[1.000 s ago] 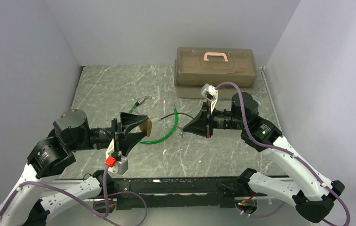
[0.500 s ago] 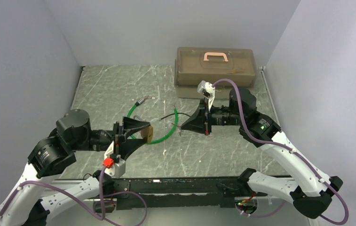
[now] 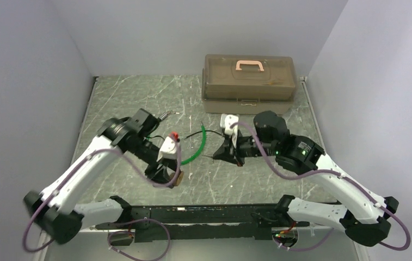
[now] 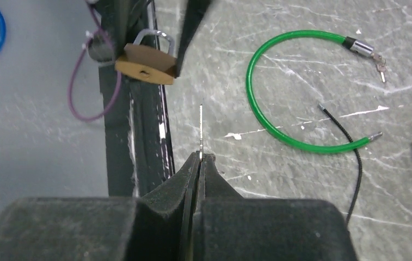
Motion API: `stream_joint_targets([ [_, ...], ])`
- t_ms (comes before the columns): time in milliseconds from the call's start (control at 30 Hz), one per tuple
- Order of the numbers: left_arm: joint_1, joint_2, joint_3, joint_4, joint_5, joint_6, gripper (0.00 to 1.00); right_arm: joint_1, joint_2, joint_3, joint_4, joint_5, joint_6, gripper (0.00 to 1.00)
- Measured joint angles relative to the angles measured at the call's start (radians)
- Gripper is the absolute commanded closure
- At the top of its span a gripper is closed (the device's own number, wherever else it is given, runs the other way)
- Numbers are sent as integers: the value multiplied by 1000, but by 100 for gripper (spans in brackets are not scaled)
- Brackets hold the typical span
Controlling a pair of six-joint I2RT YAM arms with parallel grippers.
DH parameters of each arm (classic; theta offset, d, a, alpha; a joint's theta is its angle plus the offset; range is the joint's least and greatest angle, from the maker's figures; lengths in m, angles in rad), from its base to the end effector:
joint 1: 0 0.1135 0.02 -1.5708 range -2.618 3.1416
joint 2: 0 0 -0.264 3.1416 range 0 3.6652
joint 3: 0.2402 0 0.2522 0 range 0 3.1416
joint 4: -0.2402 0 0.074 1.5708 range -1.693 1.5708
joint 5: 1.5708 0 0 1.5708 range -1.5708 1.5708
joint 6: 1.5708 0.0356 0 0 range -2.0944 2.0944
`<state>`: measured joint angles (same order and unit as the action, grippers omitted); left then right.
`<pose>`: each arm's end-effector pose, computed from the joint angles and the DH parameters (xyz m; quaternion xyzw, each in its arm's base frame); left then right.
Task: Unlock with the key
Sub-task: Unlock the lock.
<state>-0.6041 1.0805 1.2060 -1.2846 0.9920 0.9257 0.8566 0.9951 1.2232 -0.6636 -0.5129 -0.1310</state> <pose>0.1218 -0.1203 0.3509 0.6663 0.5538 -0.4311 0.2520 0.1155 0.1599 0.4045 -0.5066 0.6535 0.3845 0.4103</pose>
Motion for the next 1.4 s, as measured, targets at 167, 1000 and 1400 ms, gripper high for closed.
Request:
stream_joint_targets([
  [167,29,255,29,-164,141,-3,100,145,-53,-26,-58,108,-131,100],
  [1000,-86,271,35,-251,211,-46,100,532,172,136,-229,410,-287,100],
  [1400,-86,257,34,-253,211,-43,100,562,224,140,-224,423,-290,100],
])
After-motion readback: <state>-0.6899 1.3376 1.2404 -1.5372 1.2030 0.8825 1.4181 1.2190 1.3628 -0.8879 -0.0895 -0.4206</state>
